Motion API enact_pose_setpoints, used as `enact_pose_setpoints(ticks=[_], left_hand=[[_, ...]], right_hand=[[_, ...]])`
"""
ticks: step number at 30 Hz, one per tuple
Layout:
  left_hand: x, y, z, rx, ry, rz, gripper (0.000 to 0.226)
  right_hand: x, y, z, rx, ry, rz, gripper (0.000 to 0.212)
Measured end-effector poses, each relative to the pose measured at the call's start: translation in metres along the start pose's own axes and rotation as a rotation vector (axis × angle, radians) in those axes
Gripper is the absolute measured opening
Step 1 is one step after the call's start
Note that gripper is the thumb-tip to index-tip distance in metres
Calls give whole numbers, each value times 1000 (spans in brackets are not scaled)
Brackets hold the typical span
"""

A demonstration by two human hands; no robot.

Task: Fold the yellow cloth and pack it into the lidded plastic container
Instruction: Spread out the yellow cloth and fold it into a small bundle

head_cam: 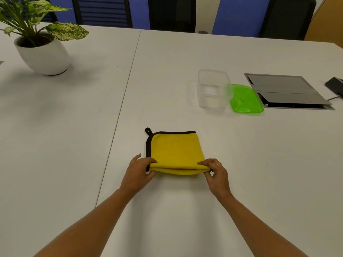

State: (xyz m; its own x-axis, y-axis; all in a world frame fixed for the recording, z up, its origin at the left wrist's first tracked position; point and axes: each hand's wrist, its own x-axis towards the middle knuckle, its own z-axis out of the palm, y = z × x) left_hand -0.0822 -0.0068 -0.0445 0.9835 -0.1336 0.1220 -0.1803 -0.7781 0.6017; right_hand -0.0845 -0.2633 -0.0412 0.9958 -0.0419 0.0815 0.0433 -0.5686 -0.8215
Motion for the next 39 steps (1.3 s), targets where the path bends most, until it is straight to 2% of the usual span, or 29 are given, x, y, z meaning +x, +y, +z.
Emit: enact_pose_setpoints(ticks=[3,7,10,13,18,21,26,32,39], left_hand=[[2,7,-6,-225,91,-79,20],[1,11,-3,-325,110,-99,18],[-1,10,3,-402,147,-144,12],[-4,10,11,-428,177,-211,6],[1,10,19,-343,209,-298,23],[6,8,21,-273,209,-372,27],[13,3,25,-103,95,-496,36],[26,-2,25,82,7,-518,39],[31,-7,25,152,-50,-537,42]], right_hand=[[0,1,-2,103,-6,71,31],[0,1,-4,243,-59,109,26],[4,-3,1,289,-53,175,10],[6,-5,10,228,-1,170,15],[8,-5,24,63,35,186,18],[13,-6,30,-80,24,222,28],[23,-3,38,-227,-20,297,34],[33,-2,44,-455,-58,354,36],[41,-1,49,-545,-49,383,33]])
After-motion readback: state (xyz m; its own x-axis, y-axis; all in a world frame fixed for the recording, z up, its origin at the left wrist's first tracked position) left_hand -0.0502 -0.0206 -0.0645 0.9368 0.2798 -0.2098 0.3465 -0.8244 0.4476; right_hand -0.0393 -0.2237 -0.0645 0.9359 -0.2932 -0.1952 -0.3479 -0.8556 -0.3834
